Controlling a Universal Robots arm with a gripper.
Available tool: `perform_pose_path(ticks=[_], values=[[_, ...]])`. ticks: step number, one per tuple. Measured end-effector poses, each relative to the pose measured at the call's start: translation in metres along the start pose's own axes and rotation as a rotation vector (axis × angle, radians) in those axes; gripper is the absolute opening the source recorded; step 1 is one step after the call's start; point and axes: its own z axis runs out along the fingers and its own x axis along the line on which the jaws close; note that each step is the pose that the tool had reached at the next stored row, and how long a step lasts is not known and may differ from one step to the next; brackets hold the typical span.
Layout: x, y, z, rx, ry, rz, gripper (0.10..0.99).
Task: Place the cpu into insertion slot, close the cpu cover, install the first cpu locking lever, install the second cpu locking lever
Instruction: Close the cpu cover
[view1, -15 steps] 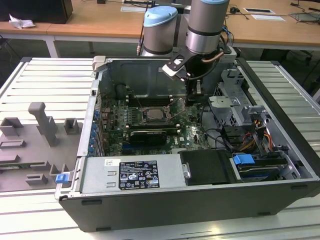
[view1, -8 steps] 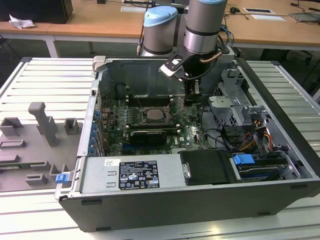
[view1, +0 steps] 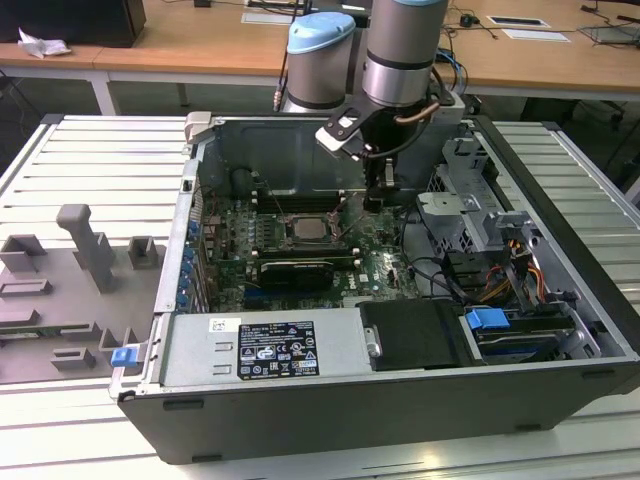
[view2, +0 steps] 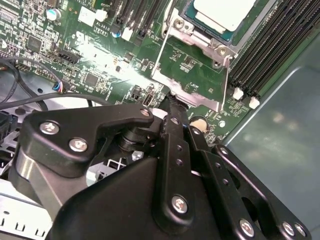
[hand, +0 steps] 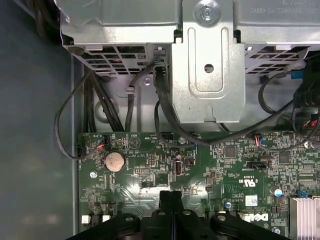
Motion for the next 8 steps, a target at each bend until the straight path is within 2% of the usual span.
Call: perform_pose_path(ticks=[8], values=[[-0.0001,-0.0083,-0.0002,0.0,0.0,0.0,0.106]])
